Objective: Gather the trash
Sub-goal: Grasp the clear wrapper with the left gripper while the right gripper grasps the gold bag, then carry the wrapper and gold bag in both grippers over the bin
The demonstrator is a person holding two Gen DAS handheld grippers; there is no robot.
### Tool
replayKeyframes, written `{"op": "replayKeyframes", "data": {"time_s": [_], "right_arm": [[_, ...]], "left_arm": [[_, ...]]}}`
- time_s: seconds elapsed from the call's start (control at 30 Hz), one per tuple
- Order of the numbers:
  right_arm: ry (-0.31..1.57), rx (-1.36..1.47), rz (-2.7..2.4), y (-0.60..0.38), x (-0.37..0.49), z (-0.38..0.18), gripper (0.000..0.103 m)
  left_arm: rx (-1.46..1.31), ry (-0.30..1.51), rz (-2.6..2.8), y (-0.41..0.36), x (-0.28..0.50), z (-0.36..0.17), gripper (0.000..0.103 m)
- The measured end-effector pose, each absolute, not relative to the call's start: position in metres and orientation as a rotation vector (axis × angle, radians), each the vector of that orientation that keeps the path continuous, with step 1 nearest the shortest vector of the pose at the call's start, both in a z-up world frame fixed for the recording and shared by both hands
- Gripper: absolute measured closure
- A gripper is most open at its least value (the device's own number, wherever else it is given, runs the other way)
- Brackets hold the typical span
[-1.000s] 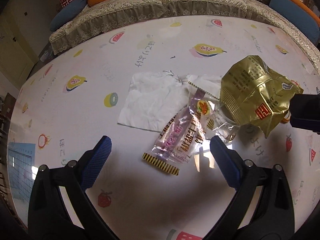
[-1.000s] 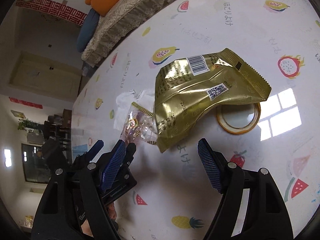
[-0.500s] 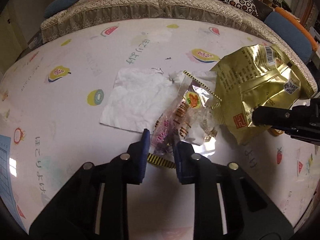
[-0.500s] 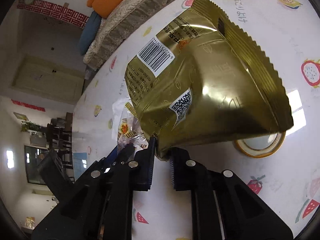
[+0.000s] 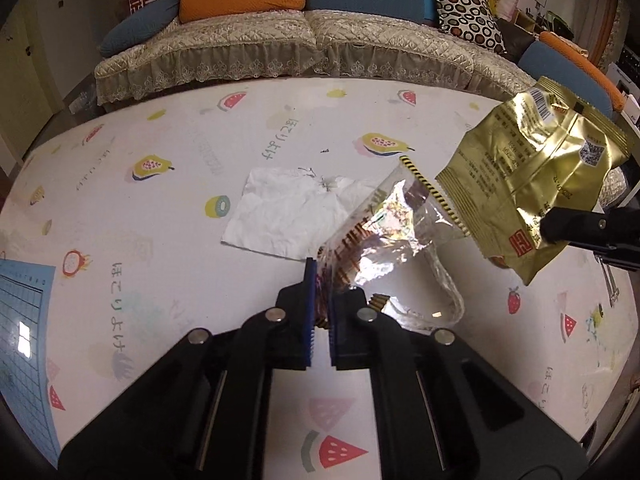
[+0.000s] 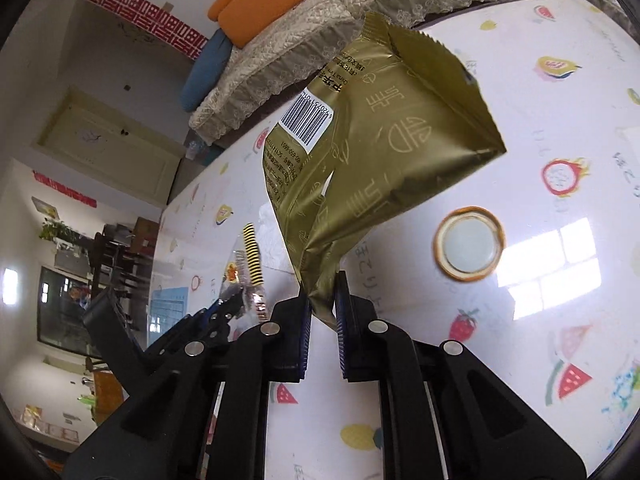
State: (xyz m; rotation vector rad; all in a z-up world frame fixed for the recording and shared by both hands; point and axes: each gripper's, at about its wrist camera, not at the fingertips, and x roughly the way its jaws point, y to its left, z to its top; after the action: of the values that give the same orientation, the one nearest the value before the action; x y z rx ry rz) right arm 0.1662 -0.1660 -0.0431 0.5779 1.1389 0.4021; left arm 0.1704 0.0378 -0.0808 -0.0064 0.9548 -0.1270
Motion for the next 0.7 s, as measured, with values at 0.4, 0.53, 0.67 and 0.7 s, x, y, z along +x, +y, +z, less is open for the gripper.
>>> {"op": "replayKeyframes", "data": {"time_s": [0.4, 0.53, 0.67, 0.7], "right_arm": [[1.076, 0.619, 0.308, -0.257, 0.068, -0.007, 0.091], [1.056, 0.641, 0.259, -0.299, 0.018, -0.001, 0.091], [1.017, 0.679, 0.197, -0.347, -0.041, 0.005, 0.091], [1.002, 0.694, 0.176, -0.362, -0.059, 0.006, 0.091]], "left_arm": [[0.094, 0.892, -0.253, -0.049, 0.088, -0.029, 0.100], [0.126, 0.887, -0.336, -0.097, 0.052, -0.024, 0.100], [0.162, 0.884, -0.461, -0.159, 0.010, -0.018, 0.100], [0.176, 0.881, -0.491, -0.176, -0.001, -0.017, 0.100]]}}
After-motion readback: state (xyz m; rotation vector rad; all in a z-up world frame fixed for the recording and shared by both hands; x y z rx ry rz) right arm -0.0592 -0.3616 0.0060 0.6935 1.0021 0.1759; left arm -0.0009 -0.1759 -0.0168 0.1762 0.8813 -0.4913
